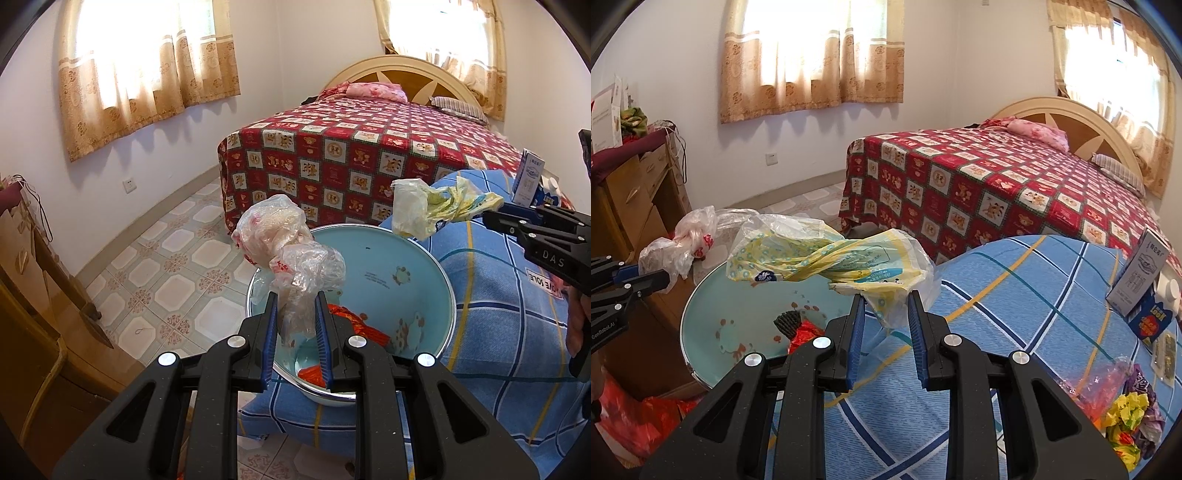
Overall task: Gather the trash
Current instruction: 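Carry both bags over the bin and open both tools, then grasp the orange snack packet on the bed with the right tool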
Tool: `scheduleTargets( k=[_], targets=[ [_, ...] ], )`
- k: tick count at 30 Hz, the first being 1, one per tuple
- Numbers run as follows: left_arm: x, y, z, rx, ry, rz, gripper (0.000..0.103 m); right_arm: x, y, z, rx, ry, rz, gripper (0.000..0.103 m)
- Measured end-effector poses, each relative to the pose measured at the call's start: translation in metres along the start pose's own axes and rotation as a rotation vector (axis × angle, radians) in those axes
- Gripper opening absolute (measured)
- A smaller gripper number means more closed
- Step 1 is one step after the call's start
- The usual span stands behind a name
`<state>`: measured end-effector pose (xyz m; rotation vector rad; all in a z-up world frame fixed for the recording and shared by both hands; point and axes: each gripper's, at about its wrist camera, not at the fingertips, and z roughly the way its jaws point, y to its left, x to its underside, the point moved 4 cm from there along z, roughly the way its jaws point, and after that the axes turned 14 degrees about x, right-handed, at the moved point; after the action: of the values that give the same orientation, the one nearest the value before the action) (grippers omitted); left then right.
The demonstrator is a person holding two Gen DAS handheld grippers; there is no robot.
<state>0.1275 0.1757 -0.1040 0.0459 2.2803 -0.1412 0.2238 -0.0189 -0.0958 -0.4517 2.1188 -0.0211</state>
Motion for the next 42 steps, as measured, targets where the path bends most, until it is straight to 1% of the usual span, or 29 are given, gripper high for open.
scheduleTargets(
  k=[6,9,10,11,12,13,17,21,24,29,30,31,32,34,37,41,42],
  targets=[
    [0.0,-0.003,0.0,0.009,0.002,0.007,0.019,0.0,0.008,0.001,-0.019,0.001,-0.013,0.025],
    [0.001,-0.006,0.0,0.021,0.002,0.012,0.022,0.001,0.014,0.0,-0.046,0.004,-0.028,0.027],
    [0.001,-0.007,0.0,0.024,0.001,0.013,0.028,0.0,0.016,-0.001,-0.052,0.0,-0.031,0.03],
    [0.001,-0.007,-0.001,0.023,-0.001,0.015,0.033,0.0,0.016,-0.001,-0.057,-0.001,-0.031,0.041],
    [0.002,-0.009,-0.001,0.021,-0.003,0.018,0.043,0.001,0.017,-0.002,-0.062,-0.002,-0.03,0.046],
    [0.002,-0.009,-0.002,0.021,-0.005,0.019,0.048,0.001,0.017,-0.002,-0.063,-0.003,-0.029,0.05],
    [0.002,-0.011,-0.001,0.024,-0.004,0.02,0.055,0.002,0.016,-0.002,-0.057,-0.002,-0.015,0.059],
    [0.003,-0.013,0.0,0.023,0.0,0.018,0.059,0.004,0.013,-0.002,-0.047,0.003,-0.006,0.061],
    [0.003,-0.013,0.0,0.018,-0.001,0.014,0.067,0.006,0.011,-0.002,-0.041,0.0,-0.003,0.067],
    [0.002,-0.013,0.0,0.012,-0.004,0.01,0.073,0.008,0.011,-0.004,-0.039,-0.006,-0.006,0.072],
    [0.002,-0.012,0.0,0.009,-0.005,0.008,0.078,0.008,0.011,-0.004,-0.037,-0.008,-0.007,0.073],
    [0.002,-0.011,-0.001,0.005,-0.007,0.003,0.081,0.009,0.011,-0.006,-0.031,-0.015,-0.01,0.076],
    [0.002,-0.01,-0.001,0.004,-0.009,-0.001,0.082,0.009,0.011,-0.006,-0.027,-0.019,-0.012,0.081],
    [0.001,-0.008,-0.001,0.005,-0.009,-0.007,0.084,0.01,0.011,-0.009,-0.019,-0.031,-0.016,0.086],
    [0.001,-0.006,-0.001,-0.002,-0.011,-0.017,0.091,0.012,0.01,-0.011,-0.01,-0.037,-0.023,0.089],
    [0.003,-0.006,0.001,-0.005,-0.005,-0.02,0.093,0.016,0.008,-0.015,-0.001,-0.043,-0.029,0.092],
    [0.003,-0.006,0.001,-0.008,-0.005,-0.019,0.095,0.017,0.007,-0.016,0.001,-0.042,-0.031,0.092]
  ],
)
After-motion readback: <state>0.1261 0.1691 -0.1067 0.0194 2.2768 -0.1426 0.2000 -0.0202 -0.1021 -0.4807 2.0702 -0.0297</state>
